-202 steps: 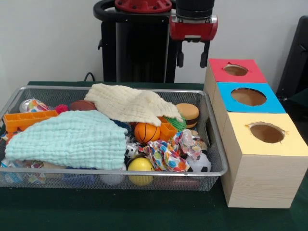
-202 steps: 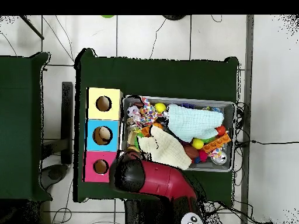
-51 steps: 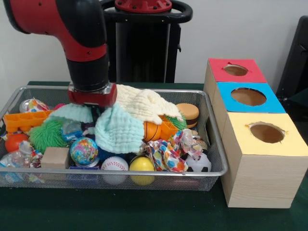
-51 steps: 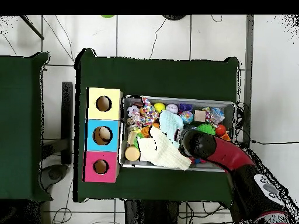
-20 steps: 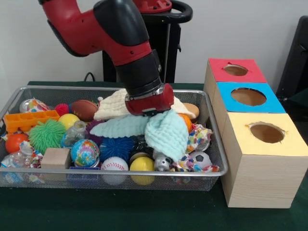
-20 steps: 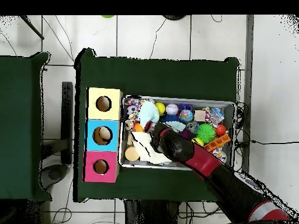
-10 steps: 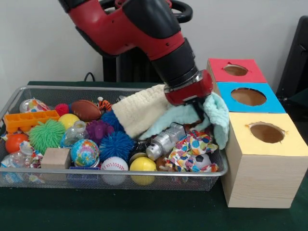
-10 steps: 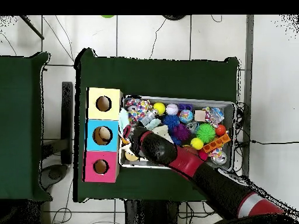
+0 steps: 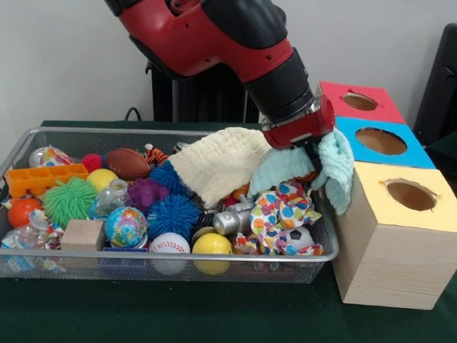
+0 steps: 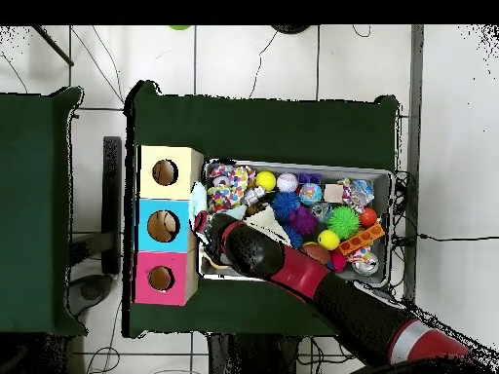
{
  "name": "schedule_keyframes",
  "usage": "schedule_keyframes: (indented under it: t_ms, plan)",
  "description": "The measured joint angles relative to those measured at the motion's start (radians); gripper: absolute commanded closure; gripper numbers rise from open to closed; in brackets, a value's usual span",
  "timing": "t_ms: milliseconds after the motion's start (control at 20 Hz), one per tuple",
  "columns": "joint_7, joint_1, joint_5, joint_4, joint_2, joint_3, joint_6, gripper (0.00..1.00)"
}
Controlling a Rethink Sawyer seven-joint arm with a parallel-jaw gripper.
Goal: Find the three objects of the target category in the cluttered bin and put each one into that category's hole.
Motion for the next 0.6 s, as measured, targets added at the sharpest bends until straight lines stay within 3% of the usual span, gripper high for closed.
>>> schedule_keyframes:
  t_ms: [400, 600]
  plan:
    - [0.000, 0.025, -0.007, -0.028, 0.001, -0.053, 0.001, 1.00]
    - [0.000, 0.093, -0.027, -0.071, 0.000, -0.122, 0.001, 1.00]
